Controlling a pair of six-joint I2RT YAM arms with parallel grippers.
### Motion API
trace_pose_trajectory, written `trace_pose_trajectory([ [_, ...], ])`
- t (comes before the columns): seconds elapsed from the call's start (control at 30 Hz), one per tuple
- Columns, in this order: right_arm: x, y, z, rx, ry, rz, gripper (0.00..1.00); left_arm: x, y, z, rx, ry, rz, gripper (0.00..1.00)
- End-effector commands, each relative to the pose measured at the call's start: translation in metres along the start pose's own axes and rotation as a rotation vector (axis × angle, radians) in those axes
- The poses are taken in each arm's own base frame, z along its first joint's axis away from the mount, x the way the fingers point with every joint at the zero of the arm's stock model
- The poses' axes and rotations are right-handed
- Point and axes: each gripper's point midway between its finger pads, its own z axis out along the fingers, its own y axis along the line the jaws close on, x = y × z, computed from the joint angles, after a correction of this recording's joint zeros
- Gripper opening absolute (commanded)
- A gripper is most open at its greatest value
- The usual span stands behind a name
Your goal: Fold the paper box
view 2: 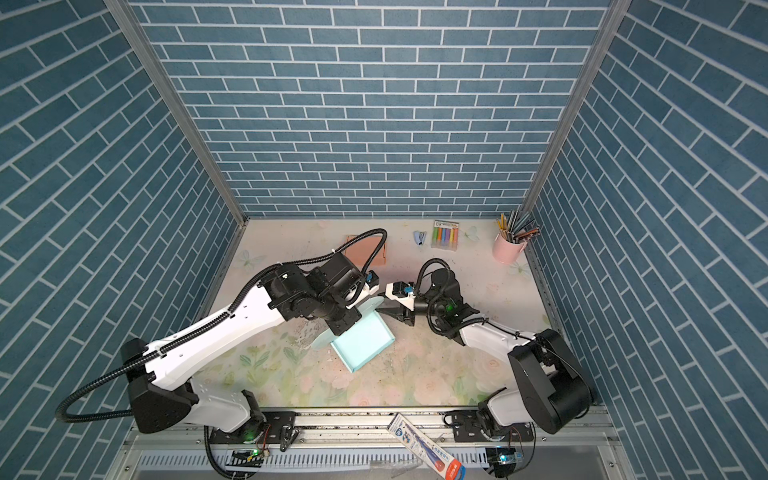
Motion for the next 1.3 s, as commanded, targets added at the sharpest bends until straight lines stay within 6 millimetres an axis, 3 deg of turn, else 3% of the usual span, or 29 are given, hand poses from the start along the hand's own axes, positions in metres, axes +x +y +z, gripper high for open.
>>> trace_pose_trajectory([
  [0.0,0.001,0.003,0.001,-0.015,0.001,-0.045,0.38,0.006,-0.004,-0.002,-0.009,0.011,0.049,0.00],
  [0.23,0.007,0.002,0.000,0.000,0.028,-0.047,0.23,0.007,-0.002,-0.004,-0.023,0.008,0.049,0.00],
  [0.77,0.005,0.009,0.004,-0.041,0.021,-0.029,0.09,0.006,0.010,-0.005,-0.090,0.009,0.028,0.00],
  [1.27,0.006,0.017,0.013,-0.066,0.026,-0.027,0.11,0.007,0.010,-0.002,-0.094,0.017,0.054,0.00],
])
